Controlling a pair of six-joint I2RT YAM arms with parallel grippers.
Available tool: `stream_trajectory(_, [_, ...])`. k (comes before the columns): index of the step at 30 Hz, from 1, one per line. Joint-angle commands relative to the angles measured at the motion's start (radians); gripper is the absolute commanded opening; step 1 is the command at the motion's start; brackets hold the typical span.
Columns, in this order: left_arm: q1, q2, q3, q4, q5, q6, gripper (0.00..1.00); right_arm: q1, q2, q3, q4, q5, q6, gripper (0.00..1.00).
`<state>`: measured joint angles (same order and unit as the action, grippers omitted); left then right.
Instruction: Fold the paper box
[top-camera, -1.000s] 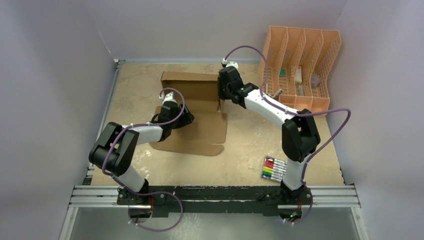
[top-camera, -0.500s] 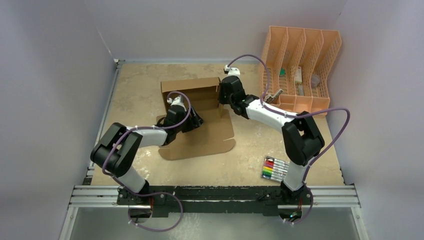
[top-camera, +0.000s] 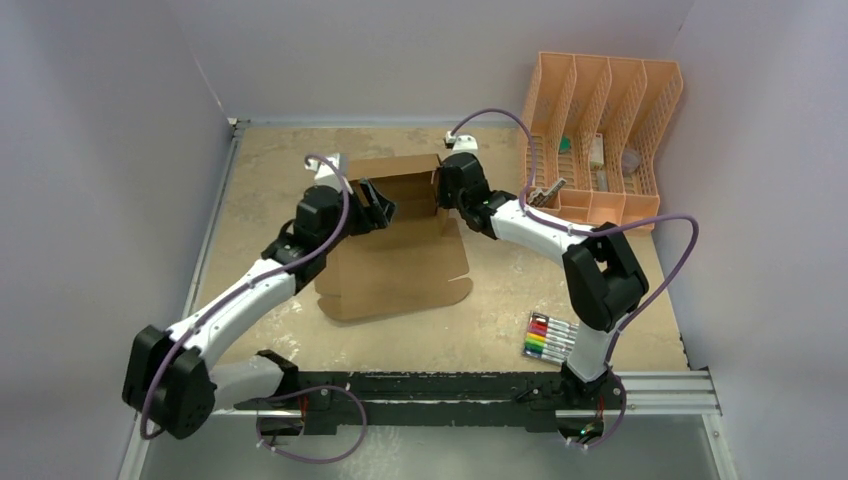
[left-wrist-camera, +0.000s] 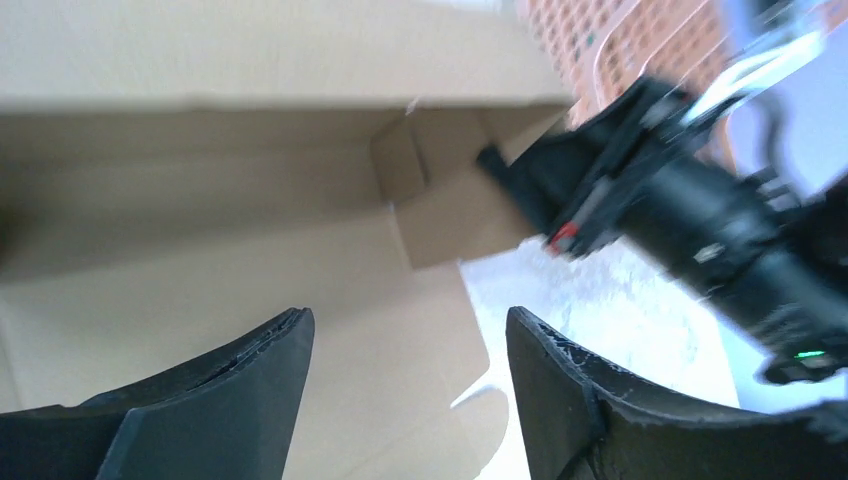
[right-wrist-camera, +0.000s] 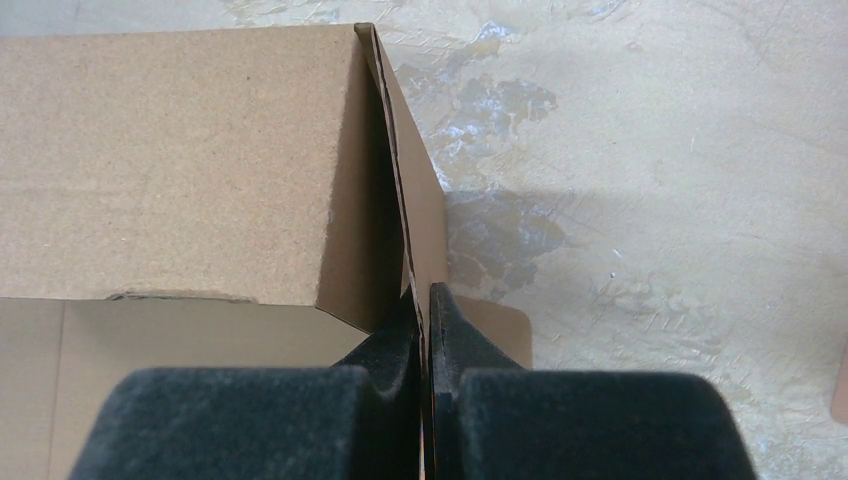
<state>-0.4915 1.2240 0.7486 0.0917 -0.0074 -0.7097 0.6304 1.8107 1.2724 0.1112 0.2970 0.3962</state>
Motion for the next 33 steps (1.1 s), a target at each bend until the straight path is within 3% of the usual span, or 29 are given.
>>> stream_trajectory(1, [0.006,-0.114,0.180,-0.184,-0.146,0.159,0.73,0.020,0.041,-0.003,-0.108,-0.007,-0.037,0.00])
stream_trajectory(6, [0.112,0.013,0.446,-0.417,-0.231,0.262,0.75,0.021,0.031,0.000,-0.108,-0.001,-0.055,0.00])
stream_trajectory(10, [0.215,0.085,0.513,-0.445,-0.232,0.320,0.75,0.020,0.027,0.008,-0.137,-0.008,-0.061,0.00])
stream_trajectory(14, [0.230,0.163,0.578,-0.471,-0.280,0.412,0.77,0.020,0.023,0.008,-0.135,-0.020,-0.078,0.00])
stream_trajectory(18, [0.231,0.247,0.651,-0.494,-0.220,0.456,0.77,0.020,0.022,0.008,-0.130,-0.029,-0.092,0.00])
stream_trajectory(22, [0.231,0.280,0.658,-0.484,-0.142,0.508,0.76,0.021,0.017,0.006,-0.119,-0.049,-0.108,0.00])
stream_trajectory(33, [0.231,0.295,0.554,-0.472,-0.103,0.538,0.75,0.011,-0.035,-0.036,-0.048,-0.205,-0.173,0.04])
